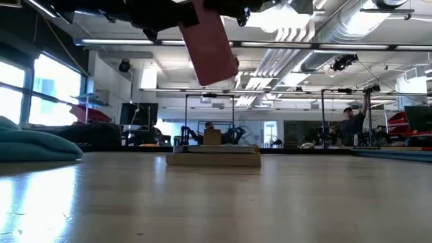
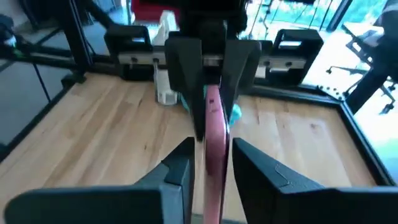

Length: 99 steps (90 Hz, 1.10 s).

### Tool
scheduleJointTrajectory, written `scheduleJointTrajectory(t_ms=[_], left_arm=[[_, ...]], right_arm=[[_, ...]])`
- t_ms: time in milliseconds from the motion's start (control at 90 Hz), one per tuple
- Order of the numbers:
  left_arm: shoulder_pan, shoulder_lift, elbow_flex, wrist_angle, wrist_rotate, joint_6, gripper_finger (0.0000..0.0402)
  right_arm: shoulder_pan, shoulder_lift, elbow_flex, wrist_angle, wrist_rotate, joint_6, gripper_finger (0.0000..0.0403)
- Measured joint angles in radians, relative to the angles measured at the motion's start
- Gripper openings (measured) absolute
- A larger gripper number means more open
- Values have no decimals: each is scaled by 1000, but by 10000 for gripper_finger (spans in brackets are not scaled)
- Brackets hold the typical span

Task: Apply microfiber cloth
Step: Spray the cellphone using the spray bottle

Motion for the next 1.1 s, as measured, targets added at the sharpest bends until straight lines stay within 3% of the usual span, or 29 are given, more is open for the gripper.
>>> scheduleJointTrajectory(t_ms=[333,1100], left_arm=[[0,10,0,25,8,-1,11],[-5,11,1,30,4,2,14]], right_arm=[[2,65,-2,92,1,1,73],[2,26,-2,106,0,14,73]])
